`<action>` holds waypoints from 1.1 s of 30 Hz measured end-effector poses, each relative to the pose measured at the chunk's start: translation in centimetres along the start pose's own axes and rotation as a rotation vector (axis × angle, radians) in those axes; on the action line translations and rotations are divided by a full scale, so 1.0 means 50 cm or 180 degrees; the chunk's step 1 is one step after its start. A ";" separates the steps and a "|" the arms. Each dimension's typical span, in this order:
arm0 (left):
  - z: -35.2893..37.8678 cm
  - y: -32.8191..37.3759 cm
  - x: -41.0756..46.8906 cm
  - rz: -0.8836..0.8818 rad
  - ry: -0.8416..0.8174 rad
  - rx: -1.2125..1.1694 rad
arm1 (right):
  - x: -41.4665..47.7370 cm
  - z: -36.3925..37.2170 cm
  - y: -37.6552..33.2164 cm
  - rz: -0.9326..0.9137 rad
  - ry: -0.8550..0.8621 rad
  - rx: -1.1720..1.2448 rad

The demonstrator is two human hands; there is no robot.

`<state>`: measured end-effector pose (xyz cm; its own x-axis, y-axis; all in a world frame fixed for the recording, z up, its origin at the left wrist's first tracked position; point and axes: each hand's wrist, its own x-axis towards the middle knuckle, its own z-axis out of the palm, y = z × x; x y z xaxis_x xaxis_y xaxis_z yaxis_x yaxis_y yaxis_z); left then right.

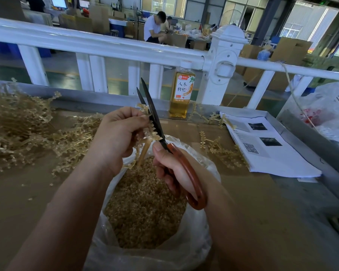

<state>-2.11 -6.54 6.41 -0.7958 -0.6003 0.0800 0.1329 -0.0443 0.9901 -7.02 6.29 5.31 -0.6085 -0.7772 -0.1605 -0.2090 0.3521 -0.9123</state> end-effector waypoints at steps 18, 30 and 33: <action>0.000 0.003 0.002 -0.0026 0.0010 0.0019 | 0.010 -0.005 0.006 0.0106 0.0025 0.0154; 0.000 -0.008 0.005 -0.0023 0.0073 0.0192 | 0.017 -0.020 0.007 0.0031 0.0731 0.0709; 0.005 -0.004 -0.001 0.0049 -0.0099 0.0363 | 0.018 -0.023 0.004 0.0067 0.0844 0.0583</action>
<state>-2.23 -6.31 6.24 -0.8122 -0.5752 0.0971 0.0786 0.0569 0.9953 -8.50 6.27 5.45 -0.7946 -0.5991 -0.0984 -0.0676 0.2482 -0.9663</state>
